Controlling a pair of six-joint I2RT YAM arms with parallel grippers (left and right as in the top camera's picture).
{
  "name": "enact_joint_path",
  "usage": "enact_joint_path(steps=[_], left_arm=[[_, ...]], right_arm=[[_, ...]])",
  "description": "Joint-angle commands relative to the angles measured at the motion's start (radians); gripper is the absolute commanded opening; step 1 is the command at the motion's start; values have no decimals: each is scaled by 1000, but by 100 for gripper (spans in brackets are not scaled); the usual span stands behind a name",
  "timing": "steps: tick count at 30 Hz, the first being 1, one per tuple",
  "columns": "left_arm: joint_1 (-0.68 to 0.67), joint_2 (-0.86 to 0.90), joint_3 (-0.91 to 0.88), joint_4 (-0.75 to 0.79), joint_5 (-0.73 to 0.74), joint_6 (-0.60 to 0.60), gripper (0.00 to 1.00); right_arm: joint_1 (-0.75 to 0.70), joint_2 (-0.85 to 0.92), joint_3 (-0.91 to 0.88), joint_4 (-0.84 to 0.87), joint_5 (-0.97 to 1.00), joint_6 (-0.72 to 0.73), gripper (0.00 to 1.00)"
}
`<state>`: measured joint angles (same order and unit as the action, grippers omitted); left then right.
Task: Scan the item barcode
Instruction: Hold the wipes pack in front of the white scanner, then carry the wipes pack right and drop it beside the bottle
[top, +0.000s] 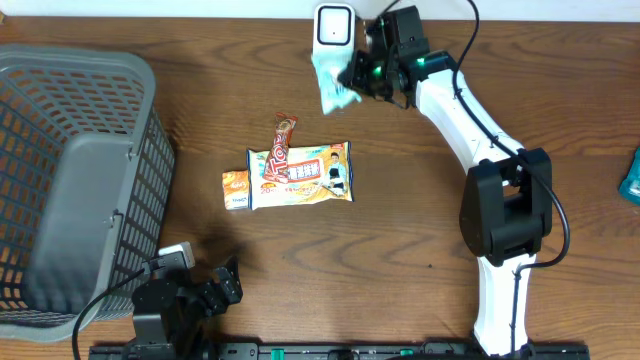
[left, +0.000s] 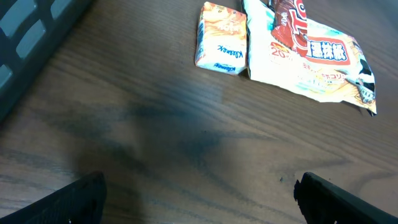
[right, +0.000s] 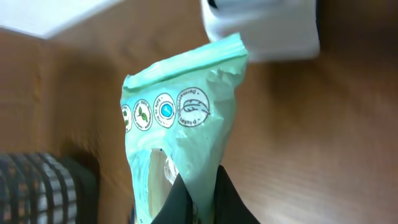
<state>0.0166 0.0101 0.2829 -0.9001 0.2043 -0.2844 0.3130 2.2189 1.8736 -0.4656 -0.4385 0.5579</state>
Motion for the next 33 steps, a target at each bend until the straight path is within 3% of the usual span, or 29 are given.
enact_joint_path(steps=[1,9,14,22,27,33], left_arm=[[2,-5,-5,-34,1,6,98],[2,-5,-5,-34,1,6,98],[2,-5,-5,-34,1,6,98],[2,-5,-5,-34,1,6,98],[2,-5,-5,-34,1,6,98],[2,-5,-5,-34,1,6,98]], right_arm=[[-5,40,11,86,33,26,1],[-14,188,159,225,120,128,1],[-26,322,385,160,140,137,1],[-27,328,481,36,223,137,1],[-49,288,538,-166,232,83,1],[-163,143,552,-510,383,73,1]])
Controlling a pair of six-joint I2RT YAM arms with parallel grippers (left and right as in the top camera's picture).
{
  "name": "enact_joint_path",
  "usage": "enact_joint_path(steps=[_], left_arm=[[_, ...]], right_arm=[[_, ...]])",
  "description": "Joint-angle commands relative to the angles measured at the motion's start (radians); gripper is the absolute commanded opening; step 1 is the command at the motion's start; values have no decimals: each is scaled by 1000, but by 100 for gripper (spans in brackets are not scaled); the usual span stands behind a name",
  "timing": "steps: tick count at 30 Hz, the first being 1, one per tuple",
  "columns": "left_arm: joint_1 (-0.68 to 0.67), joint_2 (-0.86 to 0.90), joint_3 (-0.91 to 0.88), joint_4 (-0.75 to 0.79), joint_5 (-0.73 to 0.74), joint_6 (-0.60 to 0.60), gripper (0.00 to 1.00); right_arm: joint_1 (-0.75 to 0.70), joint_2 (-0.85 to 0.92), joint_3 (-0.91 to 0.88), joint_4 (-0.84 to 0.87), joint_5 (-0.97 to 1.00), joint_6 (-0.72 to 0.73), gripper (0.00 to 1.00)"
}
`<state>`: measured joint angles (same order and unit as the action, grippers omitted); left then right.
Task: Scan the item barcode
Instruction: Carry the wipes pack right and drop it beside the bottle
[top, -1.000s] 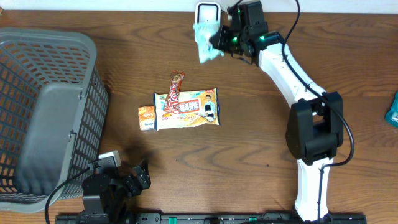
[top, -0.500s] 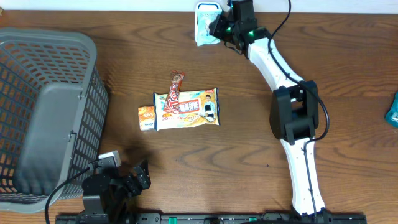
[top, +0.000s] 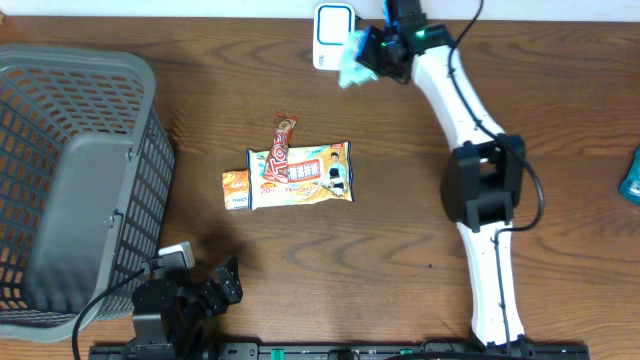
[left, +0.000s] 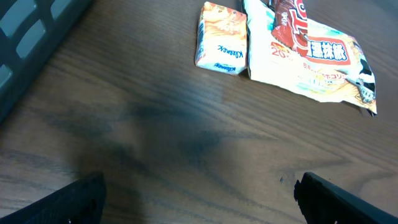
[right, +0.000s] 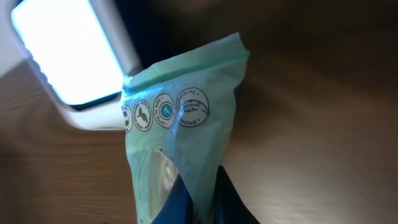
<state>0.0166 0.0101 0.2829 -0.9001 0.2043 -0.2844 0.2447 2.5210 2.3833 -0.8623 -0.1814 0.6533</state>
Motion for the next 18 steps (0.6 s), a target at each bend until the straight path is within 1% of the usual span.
enact_joint_path(steps=[1,3,7,11,13,15,18], left_arm=[[2,-5,-5,-34,1,6,98],[2,-5,-5,-34,1,6,98],[2,-5,-5,-34,1,6,98],[2,-5,-5,-34,1,6,98],[2,-5,-5,-34,1,6,98],[2,-5,-5,-34,1,6,98],[2,-5,-5,-34,1,6,98]], right_arm=[[-121,-185,42,-169,157,-23,1],[-188,-234,42,-291,237,-23,1],[-313,-283,42,-454,420,-26,1],[-447,-263,27,-519,715,-27,1],[-505,-242,-2,-517,809,-27,1],[-553,-222,-34,-510,834,-26,1],[-637,-195,-109,-470,762,-18,1]])
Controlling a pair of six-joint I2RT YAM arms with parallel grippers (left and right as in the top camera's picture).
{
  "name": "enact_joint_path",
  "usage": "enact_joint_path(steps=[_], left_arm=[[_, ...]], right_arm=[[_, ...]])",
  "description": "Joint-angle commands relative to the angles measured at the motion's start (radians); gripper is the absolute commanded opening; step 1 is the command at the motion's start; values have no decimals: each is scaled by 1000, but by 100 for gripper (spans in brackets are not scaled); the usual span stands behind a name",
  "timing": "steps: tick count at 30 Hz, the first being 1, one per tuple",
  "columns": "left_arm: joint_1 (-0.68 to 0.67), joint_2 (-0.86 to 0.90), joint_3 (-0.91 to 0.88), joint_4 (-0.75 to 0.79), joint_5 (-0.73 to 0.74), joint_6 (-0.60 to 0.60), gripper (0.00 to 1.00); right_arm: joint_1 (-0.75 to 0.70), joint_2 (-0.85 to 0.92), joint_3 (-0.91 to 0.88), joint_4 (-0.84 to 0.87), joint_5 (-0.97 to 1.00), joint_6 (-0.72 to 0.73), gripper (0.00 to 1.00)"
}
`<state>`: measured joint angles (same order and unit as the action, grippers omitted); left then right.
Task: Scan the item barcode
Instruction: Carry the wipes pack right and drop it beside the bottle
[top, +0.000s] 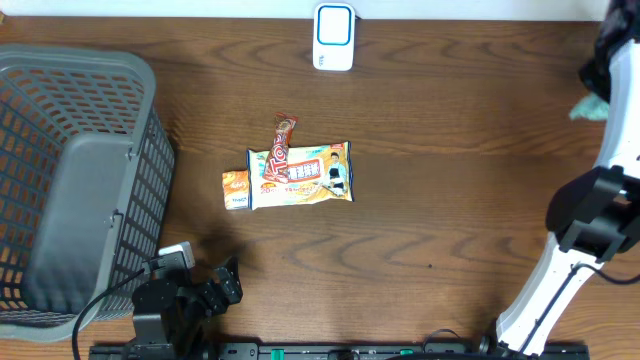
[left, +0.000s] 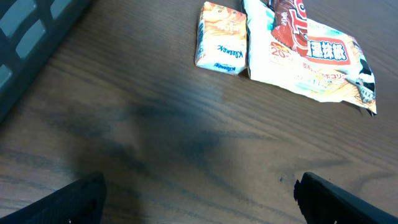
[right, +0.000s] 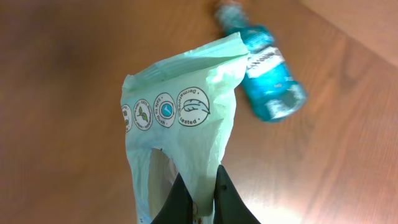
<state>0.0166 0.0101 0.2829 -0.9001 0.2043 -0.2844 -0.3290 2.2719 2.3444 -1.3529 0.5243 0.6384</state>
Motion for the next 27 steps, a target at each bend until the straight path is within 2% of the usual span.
enact_joint_path(steps=[1,5,7,8,9,10,11,12,20,24,27], left_arm=[[2,-5,-5,-34,1,6,98],[2,-5,-5,-34,1,6,98],[2,-5,-5,-34,1,6,98],[2,-5,-5,-34,1,6,98],[2,-5,-5,-34,1,6,98],[2,-5,-5,-34,1,6,98],[2,-5,-5,-34,1,6,98],[2,-5,-5,-34,1,6,98],[2,-5,-5,-34,1,6,98],[2,-5,-5,-34,1,6,98],[2,-5,-5,-34,1,6,98]], right_arm=[[-83,61,-89,34,58,-4,1],[-175,70,-149,82,84,-4,1],[-226,69,-145,93,-13,-11,1],[-239,68,-139,92,-48,-24,9],[-253,66,-130,92,-95,-54,21],[-271,60,-110,88,-169,-108,69],[-282,54,-91,78,-219,-127,91],[-289,46,-72,66,-259,-128,99],[-281,-99,108,-71,-584,-79,99],[-213,-204,108,-109,-782,-76,99],[-127,-252,108,-159,-906,-125,99]])
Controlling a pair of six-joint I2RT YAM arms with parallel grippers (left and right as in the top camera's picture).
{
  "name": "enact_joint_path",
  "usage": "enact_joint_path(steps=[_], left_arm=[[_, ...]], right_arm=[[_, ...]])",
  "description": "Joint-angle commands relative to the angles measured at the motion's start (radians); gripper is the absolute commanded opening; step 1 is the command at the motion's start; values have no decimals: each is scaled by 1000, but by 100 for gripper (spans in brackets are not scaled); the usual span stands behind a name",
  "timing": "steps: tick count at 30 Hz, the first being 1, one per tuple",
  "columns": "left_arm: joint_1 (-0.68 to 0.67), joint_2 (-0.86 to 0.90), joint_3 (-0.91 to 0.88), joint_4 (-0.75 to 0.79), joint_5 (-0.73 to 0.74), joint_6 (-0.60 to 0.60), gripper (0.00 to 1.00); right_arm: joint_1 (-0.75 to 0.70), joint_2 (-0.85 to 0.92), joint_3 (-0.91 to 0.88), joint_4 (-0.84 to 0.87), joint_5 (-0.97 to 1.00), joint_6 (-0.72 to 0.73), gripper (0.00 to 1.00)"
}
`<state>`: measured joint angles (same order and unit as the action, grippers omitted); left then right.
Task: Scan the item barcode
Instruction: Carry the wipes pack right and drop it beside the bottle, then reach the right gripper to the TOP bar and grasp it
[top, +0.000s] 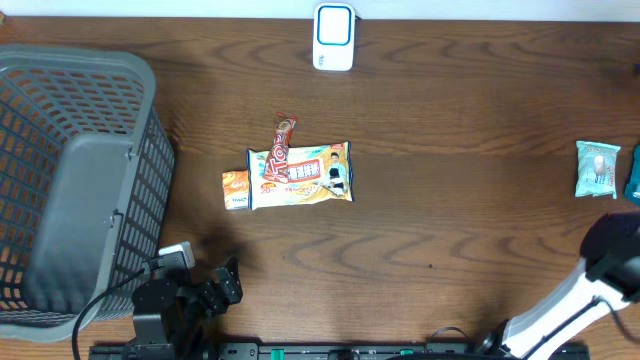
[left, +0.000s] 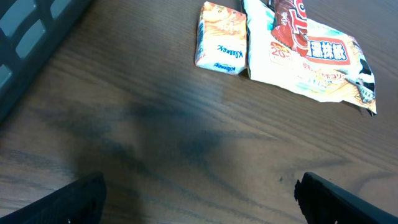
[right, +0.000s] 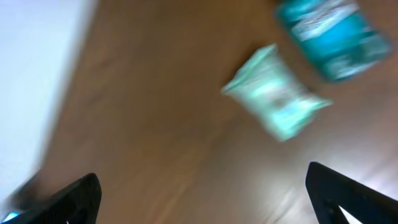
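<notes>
The white barcode scanner (top: 332, 24) stands at the table's back edge. The mint-green packet (top: 598, 168) lies flat at the far right of the table, beside a blue bottle (top: 635, 186). In the blurred right wrist view the green packet (right: 277, 99) and the blue bottle (right: 333, 31) lie well ahead of my right gripper (right: 208, 199), which is open and empty. Only a link of the right arm (top: 610, 262) shows overhead. My left gripper (left: 202, 200) is open over bare wood at the front left.
A grey mesh basket (top: 70, 170) fills the left side. Mid-table lie an orange snack bag (top: 300, 176), a small tissue pack (top: 236, 189) and a chocolate bar (top: 285, 135). The left arm's base (top: 185, 295) sits at the front edge.
My right gripper was shut on the green packet over the blue bottle at the right edge. Now it is open and the packet lies on the table beside the bottle. The left arm is unmoved.
My right gripper first held the green packet next to the scanner at the back, then closer against its face. After that it held the packet at the far right over the blue bottle. Now the packet rests there, released.
</notes>
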<state>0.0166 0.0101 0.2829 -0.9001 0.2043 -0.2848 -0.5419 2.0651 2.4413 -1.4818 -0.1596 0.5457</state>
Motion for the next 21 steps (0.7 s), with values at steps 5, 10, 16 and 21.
enact_joint_path(steps=[5,10,16,21], left_arm=[[2,-5,-5,-34,1,6,98],[2,-5,-5,-34,1,6,98],[2,-5,-5,-34,1,6,98],[2,-5,-5,-34,1,6,98]], right_arm=[[311,-51,9,-71,-328,-194,99],[593,0,-19,-57,-310,-251,99],[905,172,-29,44,-278,-232,99],[1053,335,-29,220,-239,-164,93]])
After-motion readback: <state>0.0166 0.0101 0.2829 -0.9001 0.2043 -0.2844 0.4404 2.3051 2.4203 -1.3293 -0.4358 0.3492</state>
